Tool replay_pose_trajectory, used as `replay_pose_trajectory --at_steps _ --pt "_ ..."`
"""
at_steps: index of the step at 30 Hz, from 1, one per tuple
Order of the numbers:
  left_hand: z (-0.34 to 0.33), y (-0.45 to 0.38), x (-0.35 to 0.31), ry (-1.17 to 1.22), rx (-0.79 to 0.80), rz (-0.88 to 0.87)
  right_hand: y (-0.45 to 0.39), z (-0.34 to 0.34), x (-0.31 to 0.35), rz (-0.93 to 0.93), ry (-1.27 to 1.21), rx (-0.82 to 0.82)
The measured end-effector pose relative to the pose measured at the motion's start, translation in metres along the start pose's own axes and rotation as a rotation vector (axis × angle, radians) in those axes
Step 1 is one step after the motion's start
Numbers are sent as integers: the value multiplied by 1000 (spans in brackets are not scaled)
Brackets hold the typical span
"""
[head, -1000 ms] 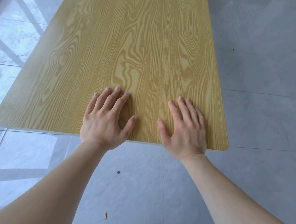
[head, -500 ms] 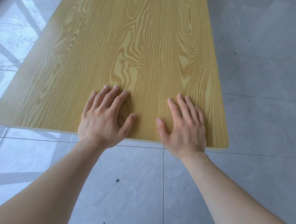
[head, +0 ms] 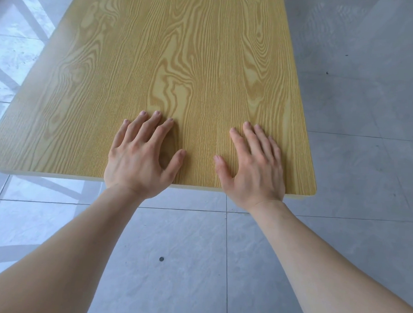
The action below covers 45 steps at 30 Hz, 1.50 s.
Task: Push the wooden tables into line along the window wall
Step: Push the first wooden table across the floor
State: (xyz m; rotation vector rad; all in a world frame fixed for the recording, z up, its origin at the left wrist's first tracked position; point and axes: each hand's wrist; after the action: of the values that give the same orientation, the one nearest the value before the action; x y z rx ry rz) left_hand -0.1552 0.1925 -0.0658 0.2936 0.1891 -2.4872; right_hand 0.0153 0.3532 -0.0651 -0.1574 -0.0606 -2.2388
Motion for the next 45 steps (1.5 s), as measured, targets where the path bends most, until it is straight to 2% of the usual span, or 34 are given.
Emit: replay_pose_trajectory --at_steps 13,32,35,39,43,45 --pt "-5 -43 -3 -1 -9 17 -47 0 -15 22 -14 -13" --pt "-3 -44 -2 -10 17 28 -46 4 -15 18 -34 29" --pt "2 -45 -4 3 67 45 -45 12 -14 16 -22 102" --pt "13 -45 -7 32 192 50 -47 34 -14 23 -29 311" --pt "44 -55 -23 22 320 78 -55 79 -17 0 -113 520" --pt "63 -61 -38 12 384 69 -58 105 -21 -15 -125 574"
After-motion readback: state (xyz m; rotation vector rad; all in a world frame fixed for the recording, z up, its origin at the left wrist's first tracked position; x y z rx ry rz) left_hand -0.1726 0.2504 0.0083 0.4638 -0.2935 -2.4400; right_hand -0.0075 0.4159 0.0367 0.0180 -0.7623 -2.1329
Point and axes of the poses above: each hand's wrist, its own y-axis away from the middle knuckle, its own z-axis out of the back of the hand, x = y × z, and after that the axes turned 10 degrees about x, right-handed
